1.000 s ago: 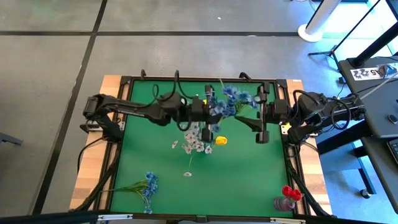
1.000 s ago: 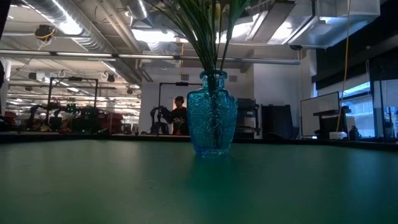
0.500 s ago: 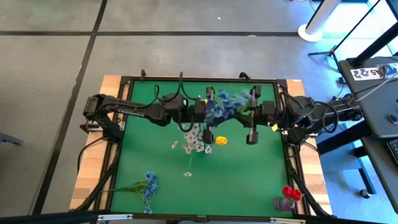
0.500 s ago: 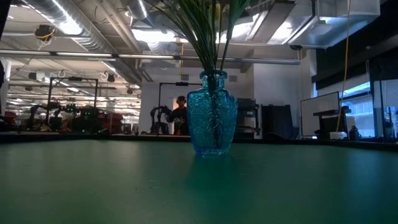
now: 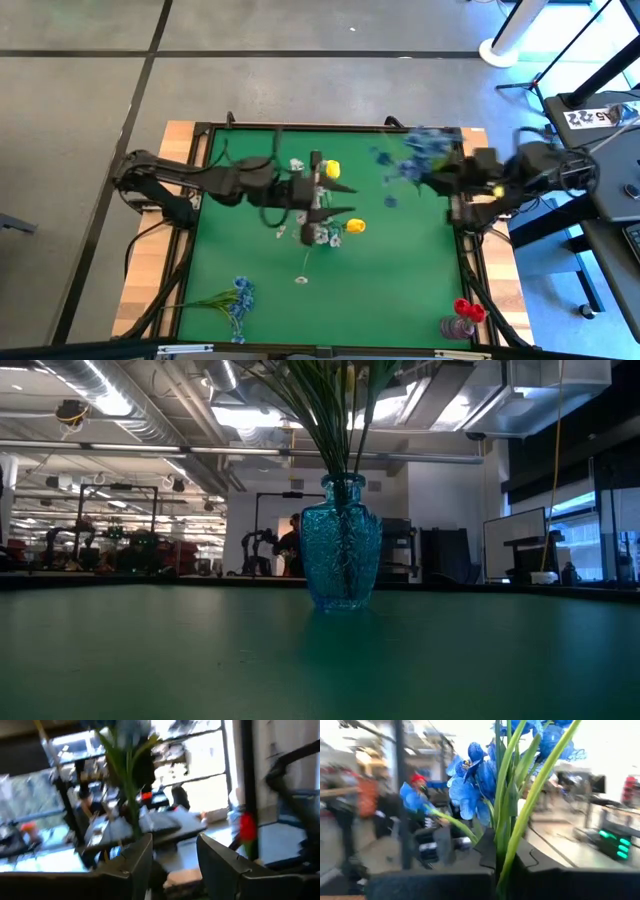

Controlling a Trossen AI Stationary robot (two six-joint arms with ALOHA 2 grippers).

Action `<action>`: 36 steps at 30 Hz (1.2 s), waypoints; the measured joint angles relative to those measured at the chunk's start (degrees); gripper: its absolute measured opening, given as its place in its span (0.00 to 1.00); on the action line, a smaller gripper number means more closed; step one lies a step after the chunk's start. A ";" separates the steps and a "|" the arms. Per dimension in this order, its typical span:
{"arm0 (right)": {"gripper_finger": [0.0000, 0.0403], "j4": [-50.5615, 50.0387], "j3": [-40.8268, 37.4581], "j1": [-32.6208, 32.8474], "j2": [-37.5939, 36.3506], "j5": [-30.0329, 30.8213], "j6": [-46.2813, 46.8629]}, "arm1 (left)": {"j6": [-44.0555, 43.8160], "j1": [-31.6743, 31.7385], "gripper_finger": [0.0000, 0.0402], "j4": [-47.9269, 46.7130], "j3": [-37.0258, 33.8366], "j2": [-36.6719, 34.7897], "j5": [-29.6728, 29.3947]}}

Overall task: Sort flowers into vase by color
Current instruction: Put the top blue flowers into the purple vase

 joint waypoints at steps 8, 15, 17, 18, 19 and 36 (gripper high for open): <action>0.02 19.52 -18.57 11.09 -13.96 -1.13 -2.12 | 4.29 -7.11 0.37 0.67 0.04 -5.55 0.00; 0.02 43.09 -35.95 19.13 -19.84 -10.86 5.18 | 4.16 -9.11 0.35 -0.30 0.04 -6.01 -6.09; 0.02 49.95 -38.89 21.79 -19.87 -14.34 7.22 | 3.41 -9.06 0.35 -1.51 0.04 -6.01 -8.28; 0.02 53.13 -40.06 23.26 -19.84 -16.04 8.39 | 3.04 -8.94 0.35 -1.84 0.04 -6.01 -9.25; 0.02 55.57 -40.96 24.79 -19.84 -17.57 9.36 | 2.65 -8.85 0.35 -2.03 0.04 -6.01 -9.99; 0.03 41.91 -41.87 46.14 -19.65 -19.98 13.26 | -3.76 -8.83 0.35 -0.96 0.00 -6.01 -12.00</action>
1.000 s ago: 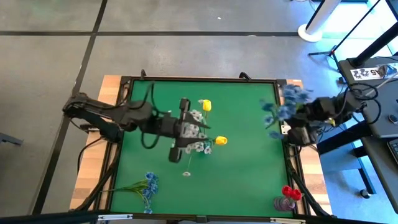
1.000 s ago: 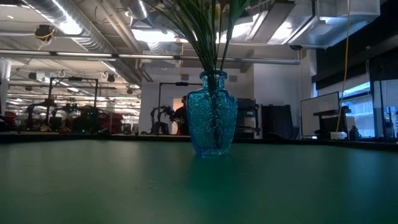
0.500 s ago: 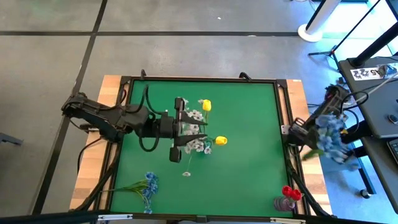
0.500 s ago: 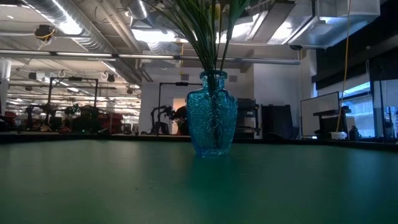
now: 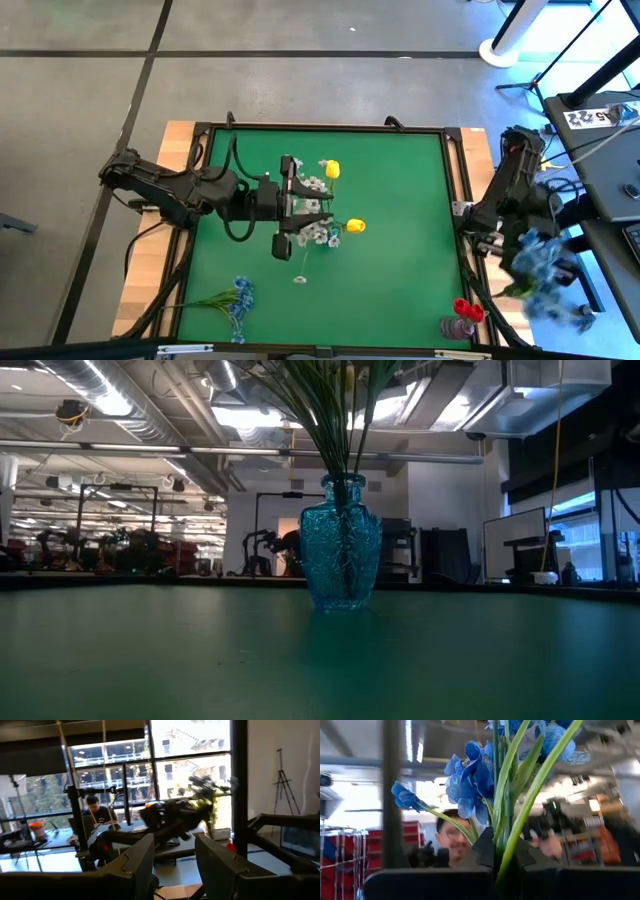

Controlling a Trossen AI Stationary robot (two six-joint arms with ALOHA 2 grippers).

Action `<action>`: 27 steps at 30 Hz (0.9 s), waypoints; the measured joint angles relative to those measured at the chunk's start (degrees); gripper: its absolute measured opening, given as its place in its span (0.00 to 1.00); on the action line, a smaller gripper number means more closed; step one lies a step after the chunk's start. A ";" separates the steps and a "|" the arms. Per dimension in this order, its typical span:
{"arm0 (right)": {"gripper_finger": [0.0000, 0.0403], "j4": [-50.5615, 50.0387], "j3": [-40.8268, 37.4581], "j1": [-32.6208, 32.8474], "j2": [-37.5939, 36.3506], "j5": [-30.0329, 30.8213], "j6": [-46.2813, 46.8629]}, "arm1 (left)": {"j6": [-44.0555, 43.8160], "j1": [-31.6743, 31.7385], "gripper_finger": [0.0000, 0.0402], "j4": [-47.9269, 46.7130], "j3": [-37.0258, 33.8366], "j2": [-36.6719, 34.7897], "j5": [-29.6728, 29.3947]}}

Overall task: Sort flowers into vase by color
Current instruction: Put the top blue flowers into the purple vase

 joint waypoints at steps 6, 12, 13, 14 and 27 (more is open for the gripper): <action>0.02 3.60 -0.01 5.31 9.41 7.90 -0.50 | -2.56 0.00 0.35 0.02 -0.02 0.00 -1.89; 0.02 10.92 -0.61 8.60 15.82 9.72 -2.29 | -2.64 0.00 0.35 0.07 -0.04 0.00 -3.03; 0.02 11.97 -1.40 9.21 16.20 10.21 -2.94 | -2.63 0.00 0.35 0.07 -0.04 0.00 -3.03; 0.02 13.54 -2.36 9.79 16.40 10.96 -3.61 | -2.62 0.02 0.35 0.07 -0.04 0.00 -3.05; 0.02 35.06 -15.61 11.05 16.33 12.31 -4.32 | -2.71 0.02 0.35 0.04 -0.04 0.11 -3.07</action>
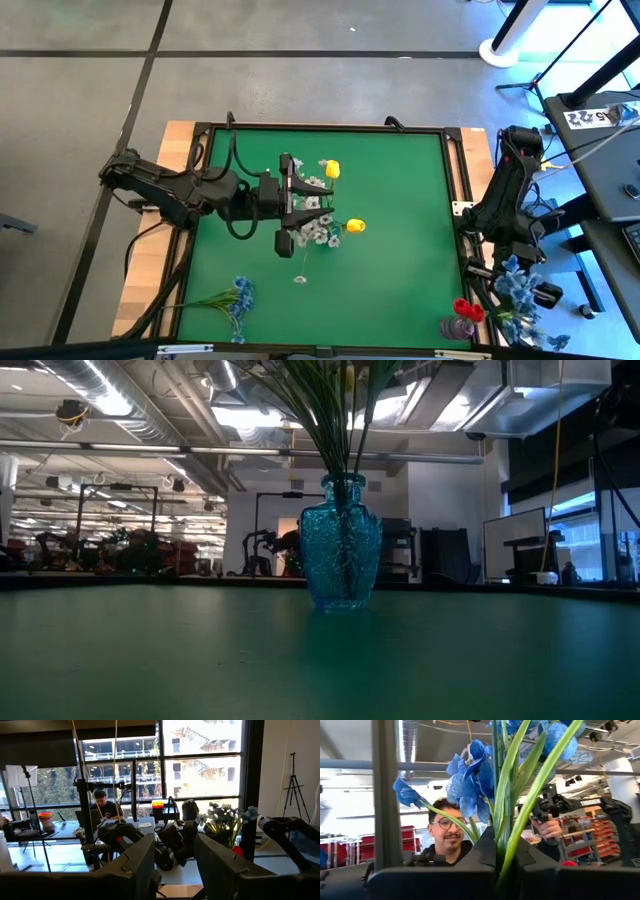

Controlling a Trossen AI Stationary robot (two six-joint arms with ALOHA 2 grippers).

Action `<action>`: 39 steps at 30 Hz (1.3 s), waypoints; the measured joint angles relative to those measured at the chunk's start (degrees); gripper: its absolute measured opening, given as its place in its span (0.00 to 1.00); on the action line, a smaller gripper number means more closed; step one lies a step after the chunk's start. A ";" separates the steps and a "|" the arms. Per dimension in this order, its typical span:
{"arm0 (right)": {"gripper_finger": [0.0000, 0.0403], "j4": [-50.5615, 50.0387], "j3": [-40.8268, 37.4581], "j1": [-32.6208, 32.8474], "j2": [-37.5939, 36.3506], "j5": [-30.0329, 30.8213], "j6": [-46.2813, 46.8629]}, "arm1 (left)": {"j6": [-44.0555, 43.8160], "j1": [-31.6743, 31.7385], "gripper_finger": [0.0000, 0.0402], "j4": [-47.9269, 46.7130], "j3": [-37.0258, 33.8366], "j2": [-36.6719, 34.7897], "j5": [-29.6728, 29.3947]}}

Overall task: Sort flowers into vase by color
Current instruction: Put the top blue flowers into the purple vase

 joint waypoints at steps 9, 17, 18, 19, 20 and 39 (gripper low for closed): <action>0.02 2.76 -0.02 0.00 5.66 -2.61 -0.18 | -0.49 0.00 0.35 -0.04 0.00 0.02 -2.77; 0.02 5.49 -0.02 -0.02 10.22 -2.59 0.49 | -0.50 0.00 0.35 -0.05 0.00 0.02 -3.39; 0.02 5.49 -0.02 -0.02 10.60 -2.34 0.72 | -0.50 0.00 0.35 -0.07 0.00 0.02 -3.43; 0.02 5.49 -0.02 -0.02 10.97 -1.87 0.76 | -0.50 0.00 0.35 -0.07 0.00 0.02 -3.43; 0.02 5.50 -0.02 -0.02 11.34 -1.41 0.93 | -0.50 0.00 0.35 -0.10 0.00 0.02 -3.45; 0.40 -26.78 7.02 -0.04 7.40 0.73 12.87 | -0.49 0.00 0.35 -0.24 0.00 0.03 -3.43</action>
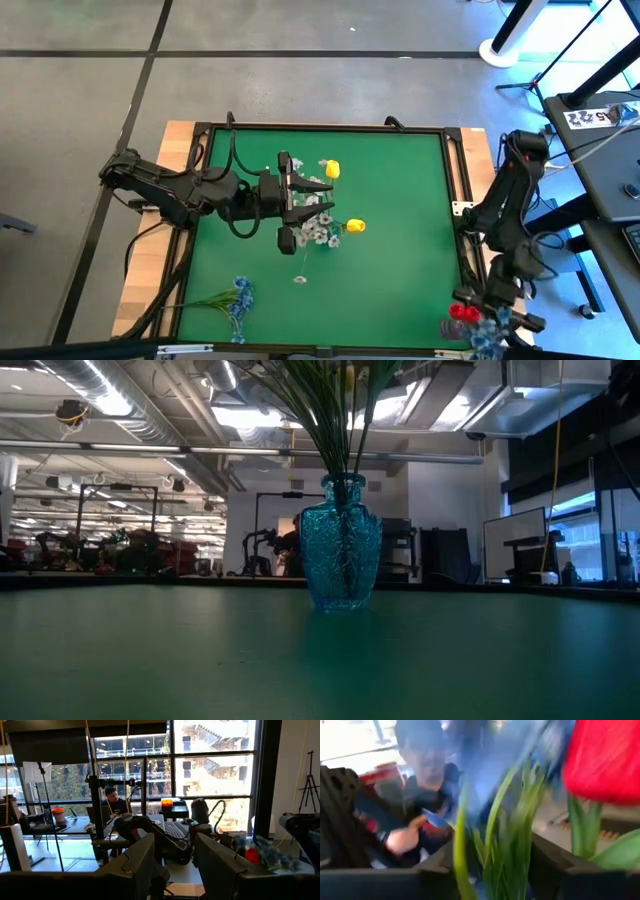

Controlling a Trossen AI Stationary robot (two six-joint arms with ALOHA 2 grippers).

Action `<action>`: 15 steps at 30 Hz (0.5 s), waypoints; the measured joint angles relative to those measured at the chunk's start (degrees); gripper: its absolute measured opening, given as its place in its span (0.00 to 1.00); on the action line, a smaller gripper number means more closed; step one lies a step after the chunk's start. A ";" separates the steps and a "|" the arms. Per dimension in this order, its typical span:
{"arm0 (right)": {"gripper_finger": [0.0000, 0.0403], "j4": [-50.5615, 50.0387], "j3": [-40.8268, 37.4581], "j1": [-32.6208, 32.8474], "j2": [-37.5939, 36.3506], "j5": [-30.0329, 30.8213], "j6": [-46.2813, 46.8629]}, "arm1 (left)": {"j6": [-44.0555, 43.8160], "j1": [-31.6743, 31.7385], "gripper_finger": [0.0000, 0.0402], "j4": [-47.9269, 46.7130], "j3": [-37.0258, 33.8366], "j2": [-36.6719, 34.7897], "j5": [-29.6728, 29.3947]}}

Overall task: Sort flowers into vase by color
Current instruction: Put the top blue flowers into the purple vase

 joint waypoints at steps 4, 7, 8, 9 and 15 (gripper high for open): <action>0.50 -17.20 3.37 0.04 -4.22 -2.31 8.61 | 0.01 0.00 0.35 0.00 0.00 0.01 0.00; 0.54 -31.05 6.22 0.02 -7.17 -1.57 16.54 | -0.23 0.00 0.35 -0.11 0.00 0.01 0.00; 0.54 -35.56 7.27 0.02 -8.03 -1.40 19.08 | -0.38 0.00 0.35 -0.44 0.00 0.00 0.00; 0.55 -39.63 8.41 0.02 -8.77 -1.39 21.30 | -0.49 0.00 0.35 -0.94 0.00 0.01 0.00; 0.55 -56.50 15.93 0.02 -11.72 -3.72 29.70 | -0.94 -0.13 0.35 -3.96 -0.02 0.01 0.02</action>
